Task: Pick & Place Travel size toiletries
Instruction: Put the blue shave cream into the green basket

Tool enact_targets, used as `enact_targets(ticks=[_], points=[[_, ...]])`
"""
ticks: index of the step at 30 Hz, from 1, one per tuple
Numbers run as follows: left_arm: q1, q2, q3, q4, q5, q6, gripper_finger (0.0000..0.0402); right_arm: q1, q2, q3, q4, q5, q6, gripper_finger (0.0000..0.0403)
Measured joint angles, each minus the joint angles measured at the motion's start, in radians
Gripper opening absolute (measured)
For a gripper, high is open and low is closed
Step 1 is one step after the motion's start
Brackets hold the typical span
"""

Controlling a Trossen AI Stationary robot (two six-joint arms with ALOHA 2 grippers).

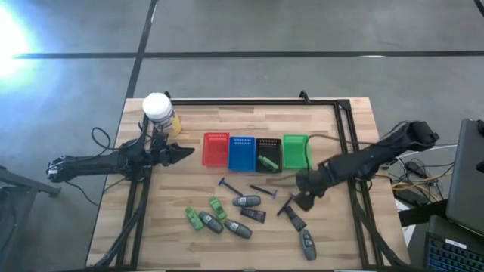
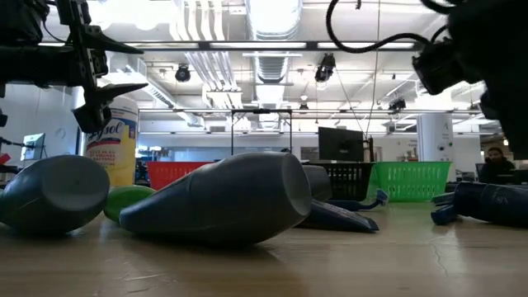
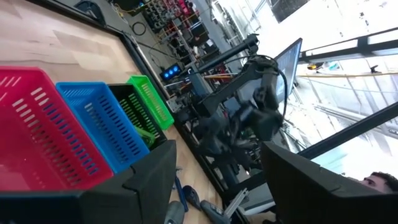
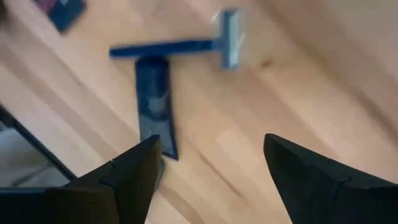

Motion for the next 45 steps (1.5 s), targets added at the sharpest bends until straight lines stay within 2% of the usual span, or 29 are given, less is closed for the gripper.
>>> enact_targets(ticks=[4, 10, 15, 19, 26, 32, 39, 42, 45], points=[[0.000, 0.000, 0.000, -0.006, 0.000, -0.034, 0.0238, 0.070, 0.090, 0.013, 0.065, 0.026, -0.023, 0.0293], [0.000, 0.001, 0.000, -0.020, 0.034, -0.050, 0.0238, 0.151, 0.235, 0.113, 0.089, 0.119, -0.071, 0.0319], [0.000, 0.005, 0.000, -0.050, 0.060, -0.050, 0.0238, 0.177, 0.359, 0.200, 0.086, 0.177, 0.008, 0.0327], [0.000, 0.005, 0.000, -0.093, 0.061, -0.051, 0.0238, 0.181, 0.442, 0.253, 0.071, 0.196, 0.085, 0.0314], [0.000, 0.005, 0.000, -0.094, 0.062, -0.051, 0.0238, 0.183, 0.539, 0.295, 0.013, 0.196, 0.142, 0.0261], [0.000, 0.005, 0.000, -0.093, 0.061, -0.051, 0.0238, 0.192, 0.545, 0.336, -0.047, 0.215, 0.127, 0.0170], [0.000, 0.005, 0.000, -0.093, 0.061, -0.051, 0.0238, 0.216, 0.450, 0.349, -0.077, 0.284, 0.173, 0.0072], [0.000, 0.005, 0.000, -0.093, 0.061, -0.051, 0.0238, 0.221, 0.392, 0.339, -0.081, 0.306, 0.214, 0.0058], [0.000, 0.005, 0.000, -0.093, 0.061, -0.051, 0.0238, 0.220, 0.304, 0.320, -0.093, 0.356, 0.247, 0.0062]])
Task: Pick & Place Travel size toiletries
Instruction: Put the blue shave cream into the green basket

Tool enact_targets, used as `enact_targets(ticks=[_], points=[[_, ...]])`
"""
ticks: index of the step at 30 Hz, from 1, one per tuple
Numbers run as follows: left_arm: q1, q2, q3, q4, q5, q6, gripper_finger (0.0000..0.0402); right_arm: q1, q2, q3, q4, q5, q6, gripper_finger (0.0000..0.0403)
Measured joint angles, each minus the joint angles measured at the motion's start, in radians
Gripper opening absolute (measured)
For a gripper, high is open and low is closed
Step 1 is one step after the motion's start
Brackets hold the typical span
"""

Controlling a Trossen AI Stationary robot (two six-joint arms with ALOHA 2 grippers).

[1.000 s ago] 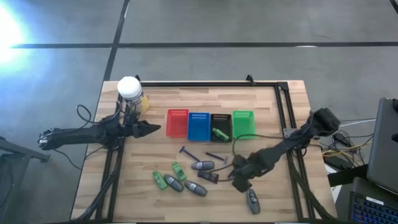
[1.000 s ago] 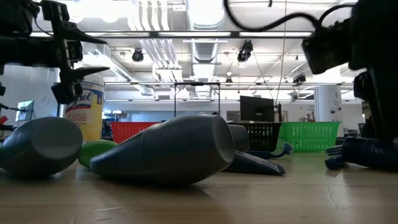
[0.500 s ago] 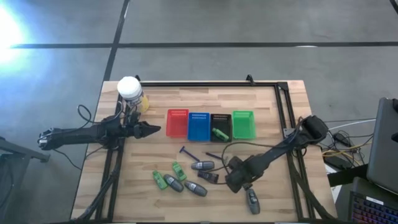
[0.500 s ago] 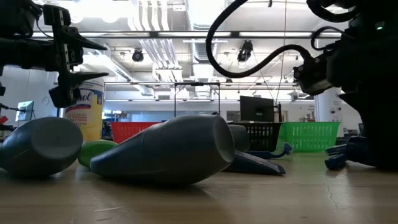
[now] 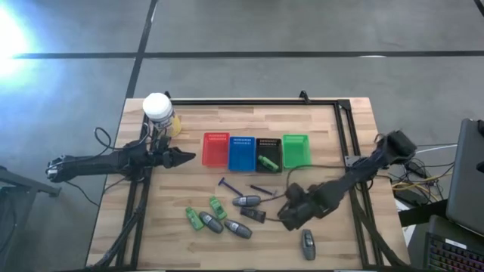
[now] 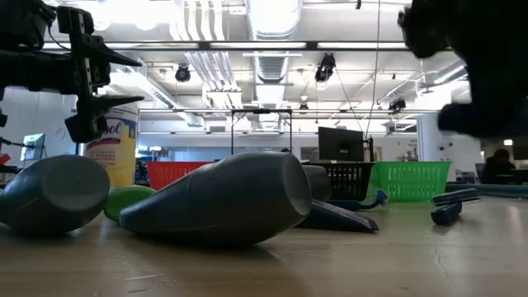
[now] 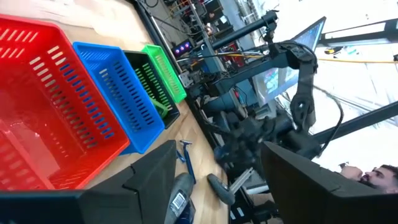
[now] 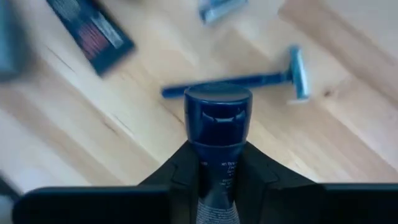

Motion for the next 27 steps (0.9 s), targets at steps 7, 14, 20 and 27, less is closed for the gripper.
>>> enact_targets(ticks=[7, 14, 20, 27], points=[[0.000, 0.000, 0.000, 0.000, 0.000, 0.000, 0.0238, -0.140, -0.289, -0.080, -0.076, 0.153, 0.085, 0.0072], [0.000, 0.000, 0.000, 0.000, 0.000, 0.001, 0.0238, -0.534, -0.520, -0.196, -0.055, 0.171, -0.068, 0.0075], [0.000, 0.000, 0.000, 0.000, -0.001, 0.001, 0.0238, -0.887, -0.512, -0.312, 0.109, -0.075, -0.281, 0.0099], [0.000, 0.000, 0.000, 0.000, -0.001, 0.001, 0.0238, -0.971, -0.389, -0.355, 0.161, -0.193, -0.365, 0.0139]])
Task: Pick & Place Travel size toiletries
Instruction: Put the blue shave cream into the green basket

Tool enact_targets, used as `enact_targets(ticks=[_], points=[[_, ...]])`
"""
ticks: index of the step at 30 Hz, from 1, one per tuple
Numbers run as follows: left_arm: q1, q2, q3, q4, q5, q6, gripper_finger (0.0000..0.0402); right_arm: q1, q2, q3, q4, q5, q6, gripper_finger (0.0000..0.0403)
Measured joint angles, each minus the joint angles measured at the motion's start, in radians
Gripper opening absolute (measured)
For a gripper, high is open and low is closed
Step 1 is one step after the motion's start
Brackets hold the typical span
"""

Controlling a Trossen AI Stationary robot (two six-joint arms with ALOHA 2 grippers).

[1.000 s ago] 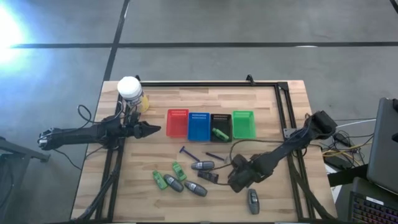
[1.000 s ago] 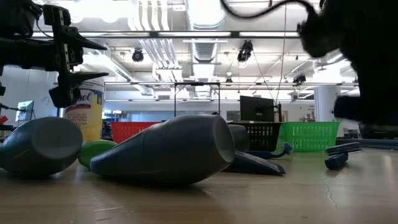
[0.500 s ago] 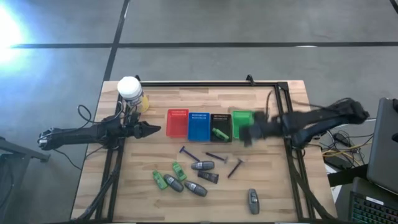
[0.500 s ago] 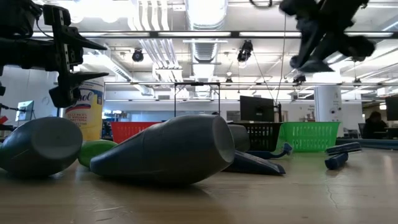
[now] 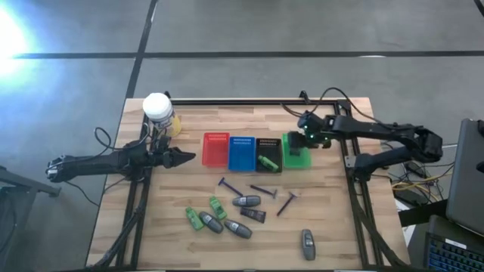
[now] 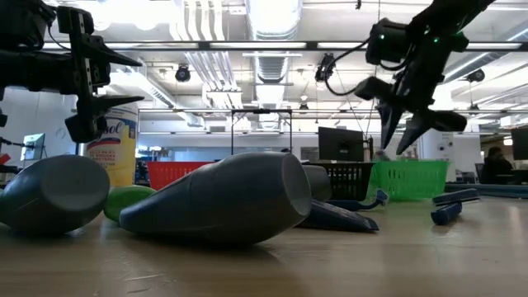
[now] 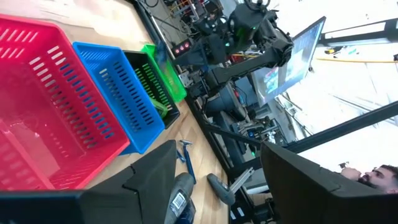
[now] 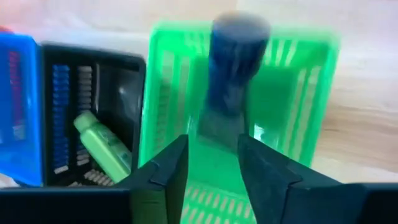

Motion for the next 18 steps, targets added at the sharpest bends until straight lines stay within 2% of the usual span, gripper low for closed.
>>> enact_targets(ticks=[5, 12, 18], points=[[0.000, 0.000, 0.000, 0.000, 0.000, 0.000, 0.0238, 0.033, 0.034, 0.023, -0.002, -0.006, -0.006, 0.0178], [0.000, 0.000, 0.000, 0.001, 0.000, 0.000, 0.0238, 0.125, 0.006, 0.050, -0.036, 0.067, 0.020, 0.0215], [0.000, 0.000, 0.000, 0.000, 0.000, 0.000, 0.0238, 0.296, -0.003, 0.054, -0.022, 0.096, 0.024, 0.0228]])
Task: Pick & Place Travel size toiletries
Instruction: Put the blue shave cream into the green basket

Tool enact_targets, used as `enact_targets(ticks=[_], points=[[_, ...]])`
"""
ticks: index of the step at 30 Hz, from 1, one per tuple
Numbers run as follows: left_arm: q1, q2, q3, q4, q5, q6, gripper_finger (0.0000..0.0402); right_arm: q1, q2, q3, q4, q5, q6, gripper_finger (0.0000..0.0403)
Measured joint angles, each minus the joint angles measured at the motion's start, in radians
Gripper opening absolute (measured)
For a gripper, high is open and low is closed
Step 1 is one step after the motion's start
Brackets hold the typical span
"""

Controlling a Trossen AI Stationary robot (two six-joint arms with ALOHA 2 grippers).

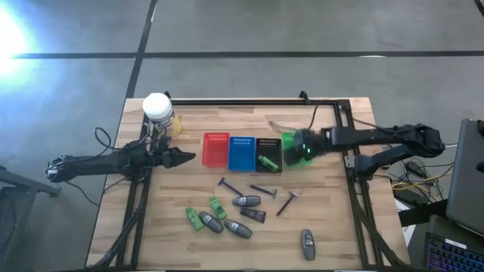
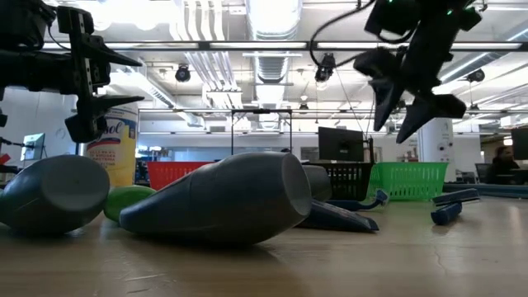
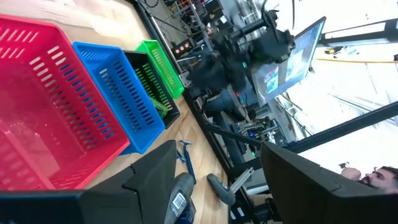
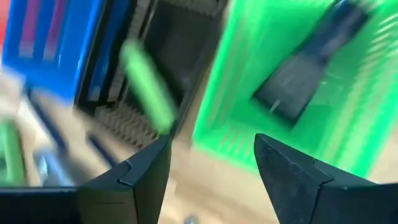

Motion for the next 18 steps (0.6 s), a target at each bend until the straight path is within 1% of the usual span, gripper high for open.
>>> enact_targets(ticks=[4, 8, 10, 13, 15, 18], points=[[0.000, 0.000, 0.000, 0.000, 0.000, -0.001, 0.0238, 0.154, 0.025, 0.000, 0.009, -0.032, 0.101, 0.0231], [0.000, 0.000, 0.000, 0.000, -0.002, -0.006, 0.0238, 0.293, 0.079, 0.016, 0.100, -0.032, 0.093, 0.0227], [0.000, 0.000, 0.000, 0.000, -0.011, 0.003, 0.0238, 0.337, 0.124, 0.039, 0.138, -0.026, 0.046, 0.0224], [0.000, 0.000, 0.000, 0.000, -0.020, -0.011, 0.0238, 0.364, 0.214, 0.094, 0.165, -0.023, -0.056, 0.0219], [0.000, 0.000, 0.000, 0.000, -0.024, -0.019, 0.0238, 0.369, 0.284, 0.148, 0.174, -0.023, -0.160, 0.0219], [0.000, 0.000, 0.000, 0.000, -0.024, -0.033, 0.0238, 0.368, 0.399, 0.245, 0.171, -0.022, -0.373, 0.0223]])
